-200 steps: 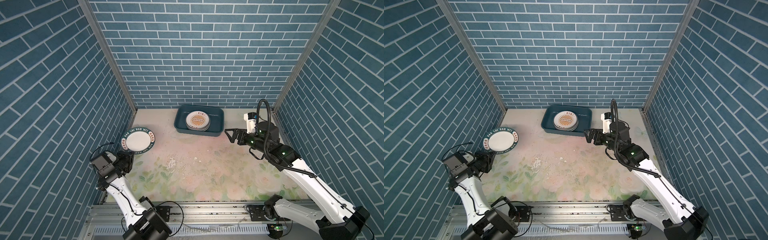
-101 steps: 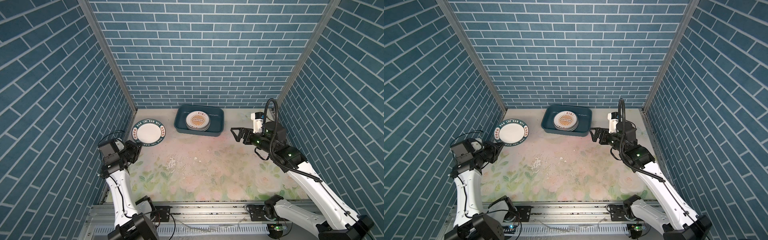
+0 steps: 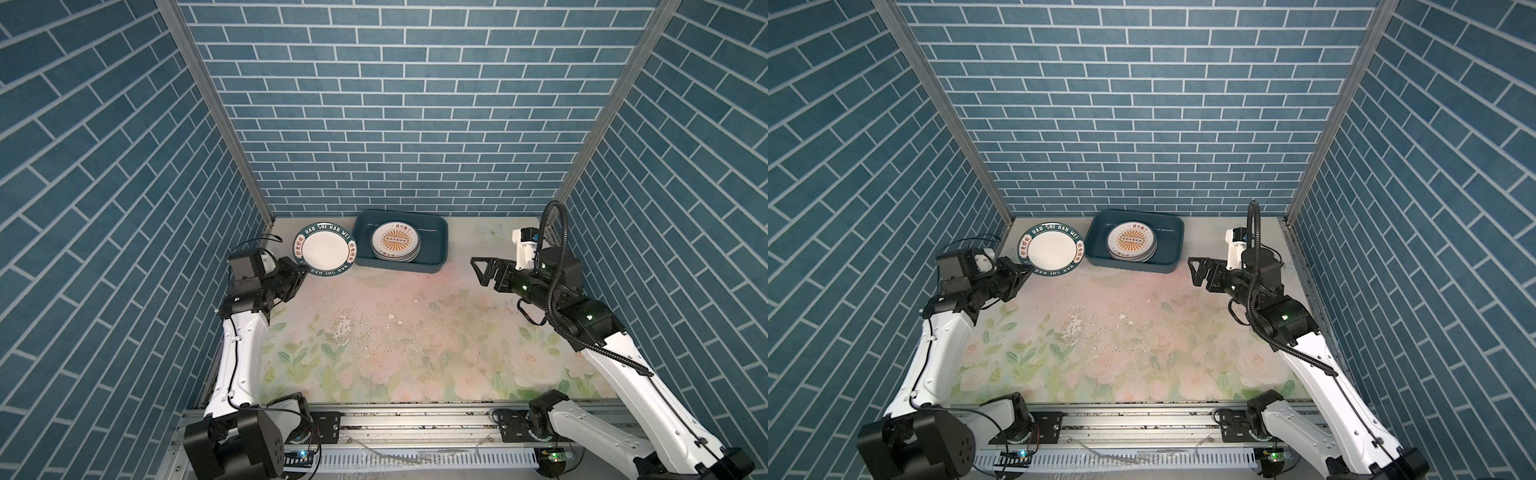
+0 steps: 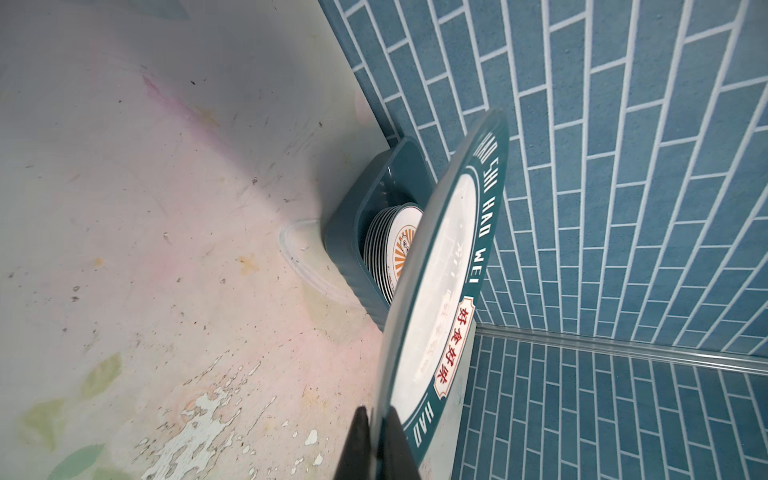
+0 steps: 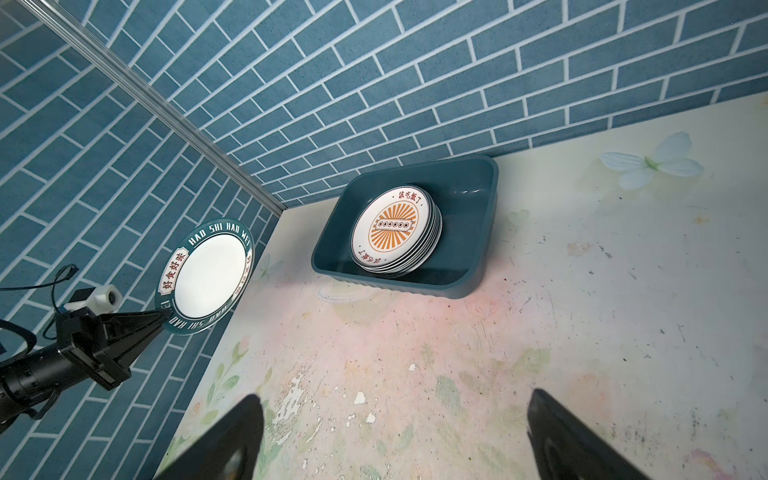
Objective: Place the plates into the plastic bin on the countertop
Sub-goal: 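Carry the green-rimmed plate to the bin and lower it against the stack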
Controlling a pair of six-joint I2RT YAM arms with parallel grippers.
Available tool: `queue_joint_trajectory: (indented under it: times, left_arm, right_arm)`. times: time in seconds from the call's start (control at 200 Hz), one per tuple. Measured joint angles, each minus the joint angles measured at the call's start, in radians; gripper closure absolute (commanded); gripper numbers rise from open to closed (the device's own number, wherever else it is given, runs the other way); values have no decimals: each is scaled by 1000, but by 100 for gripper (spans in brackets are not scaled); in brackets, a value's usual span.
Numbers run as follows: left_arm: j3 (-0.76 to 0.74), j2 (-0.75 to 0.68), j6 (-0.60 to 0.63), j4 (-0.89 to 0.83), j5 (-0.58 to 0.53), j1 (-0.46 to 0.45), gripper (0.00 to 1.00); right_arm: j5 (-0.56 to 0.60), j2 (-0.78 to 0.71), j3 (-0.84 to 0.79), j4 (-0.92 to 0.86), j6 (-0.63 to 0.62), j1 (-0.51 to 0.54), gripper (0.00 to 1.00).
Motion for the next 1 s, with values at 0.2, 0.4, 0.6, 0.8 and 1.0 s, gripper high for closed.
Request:
queue_joint_trajectory:
  times: [0.2,0.4,0.6,0.8,1.0]
  left_arm:
    - [42,88,-17,50,-35,-93,99]
    - [81,179,-40,109,-53,-167,100]
    - [124,250,-58,147,-63,-217,100]
    - [182,329,-63,180,-79,-272,100]
    - [228,412,-72,202,-86,-317,100]
  right_arm:
    - [9,-27,-8,-30,0,-8,2]
    - [19,-49,-8,-41,0,-14,2]
    - [41,-63,-8,-67,-1,-17,2]
    - [66,-85,-13,-95,-1,-21,1]
    - [93,-100,-35,-114,-1,-25,1]
